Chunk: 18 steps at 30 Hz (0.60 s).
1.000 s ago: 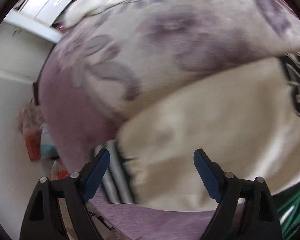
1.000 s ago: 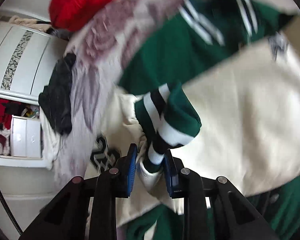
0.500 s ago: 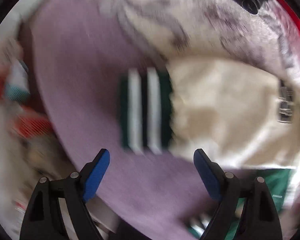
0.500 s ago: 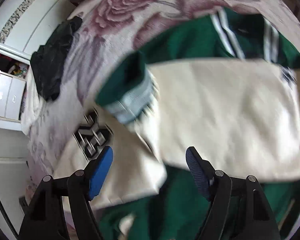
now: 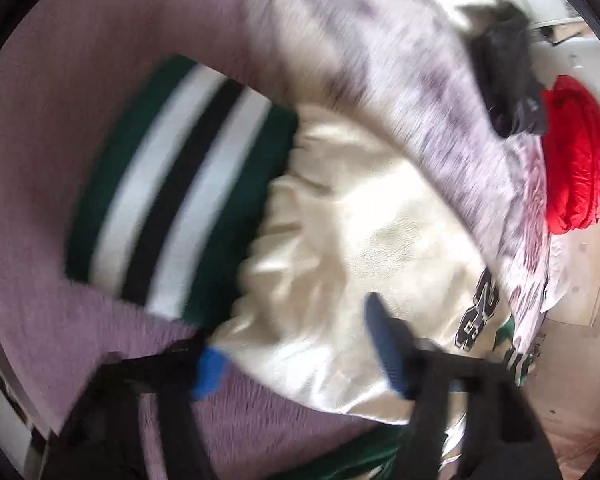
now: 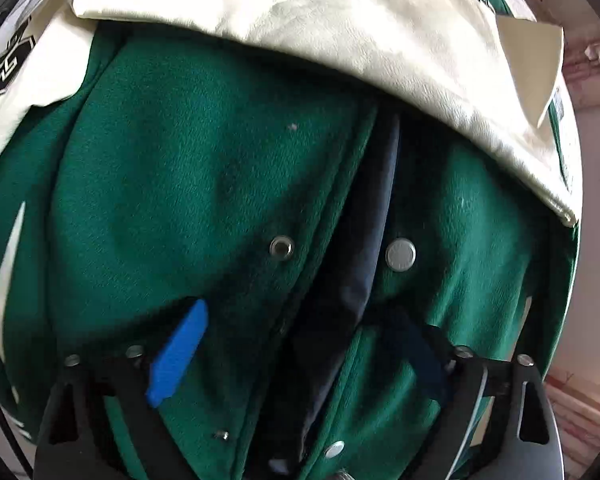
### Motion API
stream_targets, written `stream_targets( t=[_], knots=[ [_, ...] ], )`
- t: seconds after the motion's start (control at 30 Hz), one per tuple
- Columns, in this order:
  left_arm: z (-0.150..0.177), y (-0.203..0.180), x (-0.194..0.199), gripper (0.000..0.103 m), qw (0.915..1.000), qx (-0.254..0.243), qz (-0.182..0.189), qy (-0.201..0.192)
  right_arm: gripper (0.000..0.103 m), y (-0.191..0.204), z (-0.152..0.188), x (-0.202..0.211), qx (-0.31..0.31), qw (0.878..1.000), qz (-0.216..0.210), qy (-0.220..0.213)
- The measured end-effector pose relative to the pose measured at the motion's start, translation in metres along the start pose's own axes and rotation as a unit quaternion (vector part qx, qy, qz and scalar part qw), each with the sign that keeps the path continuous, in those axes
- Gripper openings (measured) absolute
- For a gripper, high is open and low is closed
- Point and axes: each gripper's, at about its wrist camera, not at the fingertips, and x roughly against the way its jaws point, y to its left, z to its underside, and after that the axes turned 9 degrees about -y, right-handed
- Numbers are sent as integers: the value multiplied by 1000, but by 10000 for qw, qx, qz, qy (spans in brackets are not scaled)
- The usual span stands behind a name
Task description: Fold large clothes
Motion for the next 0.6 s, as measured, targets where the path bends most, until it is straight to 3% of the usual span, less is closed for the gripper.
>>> stream_targets(
  t=[0.03, 0.1, 0.23, 0.43, 0.6],
  knots=[
    [-5, -3, -1, 20, 10000, -39, 17, -78, 103, -5, 1, -3, -89, 10000, -11, 29],
    [-15, -1, -8, 17, 9997, 66, 182, -116, 103, -15, 0, -10, -342, 9989, -302, 85],
    [-38, -7, -19, 16, 9991, -186, 298, -244, 103, -31, 7, -15, -487, 9966, -662, -88],
    [-86, -13, -22, 16, 9969, -247, 577, -471, 103, -58, 30, -12, -576, 9953, -665, -400],
    [-138, -47, -41, 16, 9928, -646, 807, -608, 103, -67, 37, -4, -672, 9934, -924, -56]
  ],
)
